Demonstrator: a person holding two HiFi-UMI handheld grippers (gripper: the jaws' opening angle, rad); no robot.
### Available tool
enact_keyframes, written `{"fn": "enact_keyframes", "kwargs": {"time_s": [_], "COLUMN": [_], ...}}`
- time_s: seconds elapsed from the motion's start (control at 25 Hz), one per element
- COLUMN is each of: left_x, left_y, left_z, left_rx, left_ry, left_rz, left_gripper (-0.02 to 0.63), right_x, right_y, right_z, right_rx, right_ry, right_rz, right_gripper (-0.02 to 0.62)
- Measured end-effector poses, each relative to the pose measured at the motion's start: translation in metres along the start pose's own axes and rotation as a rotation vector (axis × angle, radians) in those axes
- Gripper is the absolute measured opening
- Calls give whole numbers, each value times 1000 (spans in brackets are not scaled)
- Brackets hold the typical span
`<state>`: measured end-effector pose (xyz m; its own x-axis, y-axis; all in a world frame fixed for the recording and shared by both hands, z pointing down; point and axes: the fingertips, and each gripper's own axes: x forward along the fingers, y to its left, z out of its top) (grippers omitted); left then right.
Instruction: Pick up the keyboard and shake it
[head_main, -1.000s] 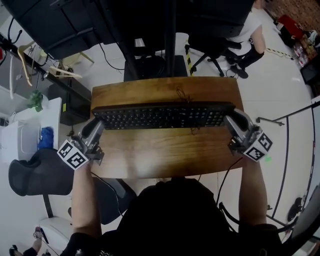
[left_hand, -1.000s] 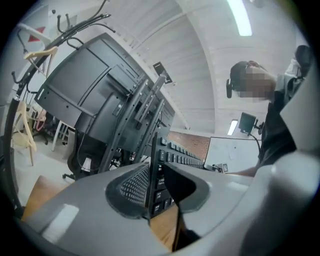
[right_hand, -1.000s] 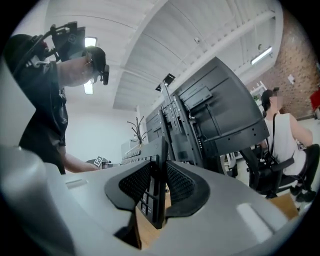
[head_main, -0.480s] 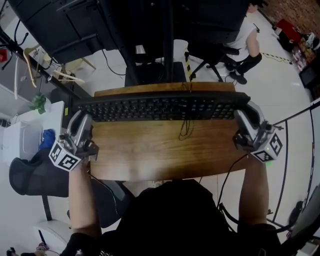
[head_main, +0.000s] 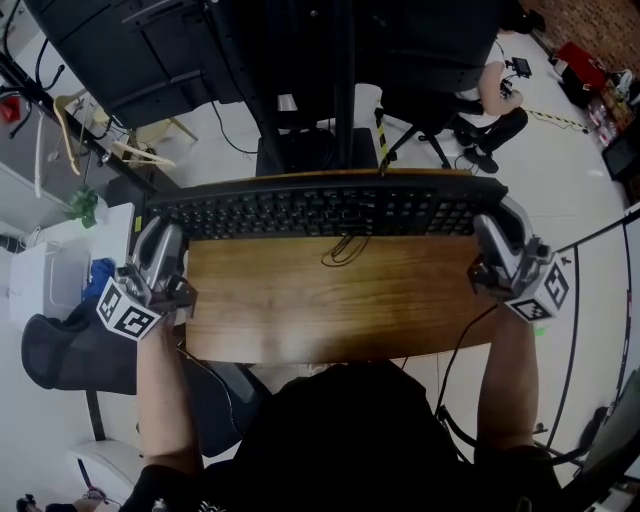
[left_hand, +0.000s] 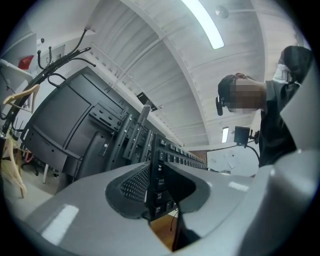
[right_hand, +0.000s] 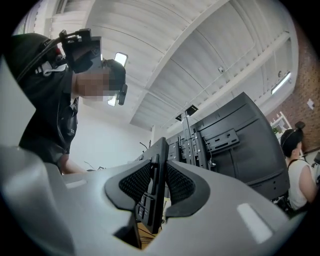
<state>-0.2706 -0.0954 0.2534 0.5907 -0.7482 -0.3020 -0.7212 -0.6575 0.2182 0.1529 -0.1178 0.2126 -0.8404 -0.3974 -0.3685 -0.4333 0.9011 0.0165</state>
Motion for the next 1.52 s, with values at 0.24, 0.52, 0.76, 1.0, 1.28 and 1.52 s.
{"fn": "enact_keyframes", "kwargs": {"time_s": [0.24, 0.52, 0.76, 1.0, 1.28, 1.52], "left_x": [-1, -7, -19, -33, -49, -68], "left_y": [5, 13, 16, 19, 19, 21], "left_z": [-2, -26, -70, -113, -141, -174], "left_rx": [-2, -34, -108, -196, -237, -295], "left_ry": [18, 87, 149, 207, 270, 325], "left_rz": [4, 31, 55, 87, 112, 140], "left_gripper": [86, 86, 86, 86, 84, 83], "right_x": [4, -3, -27, -46, -68, -94], "right_y": [-3, -8, -8, -11, -3, 6], "right_z": [-7, -35, -77, -115, -159, -209], "right_rx": [23, 80, 168, 262, 369, 473], "right_ry": [3, 72, 124, 182, 250, 322], "right_rz": [2, -29, -72, -120, -153, -197], "right_gripper": [97, 97, 97, 95, 95, 95]}}
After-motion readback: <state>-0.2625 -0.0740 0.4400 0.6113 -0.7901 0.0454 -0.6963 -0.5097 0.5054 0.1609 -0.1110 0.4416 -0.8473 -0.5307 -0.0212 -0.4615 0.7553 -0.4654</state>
